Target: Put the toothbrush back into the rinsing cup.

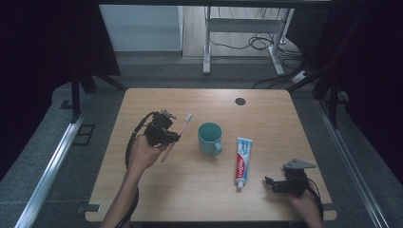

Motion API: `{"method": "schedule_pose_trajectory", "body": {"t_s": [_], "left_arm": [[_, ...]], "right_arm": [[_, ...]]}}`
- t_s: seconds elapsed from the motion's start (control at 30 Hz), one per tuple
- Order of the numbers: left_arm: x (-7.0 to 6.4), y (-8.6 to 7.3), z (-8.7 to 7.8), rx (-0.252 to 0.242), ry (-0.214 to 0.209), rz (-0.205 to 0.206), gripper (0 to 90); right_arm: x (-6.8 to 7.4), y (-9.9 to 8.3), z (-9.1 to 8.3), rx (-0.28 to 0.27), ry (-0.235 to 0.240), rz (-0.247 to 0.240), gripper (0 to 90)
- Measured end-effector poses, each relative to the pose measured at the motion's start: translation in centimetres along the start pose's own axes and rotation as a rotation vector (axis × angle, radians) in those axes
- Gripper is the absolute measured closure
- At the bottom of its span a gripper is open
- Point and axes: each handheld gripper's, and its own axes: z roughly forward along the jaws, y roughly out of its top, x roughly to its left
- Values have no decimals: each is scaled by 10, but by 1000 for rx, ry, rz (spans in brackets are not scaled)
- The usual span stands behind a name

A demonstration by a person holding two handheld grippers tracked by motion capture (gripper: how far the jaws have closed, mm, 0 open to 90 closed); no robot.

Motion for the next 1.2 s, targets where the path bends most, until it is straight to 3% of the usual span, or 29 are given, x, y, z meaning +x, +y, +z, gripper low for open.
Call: {"method": "schedule_pose_trajectory", "body": {"t_s": [0.6, 1.2], "left_arm": [[-13, 21, -7, -141, -25, 48, 839], [-19, 40, -4, -247, -65, 42, 840]], "right_arm": [[0, 0, 0, 0, 0, 0, 57], [0, 0, 0, 0, 0, 0, 57]]}}
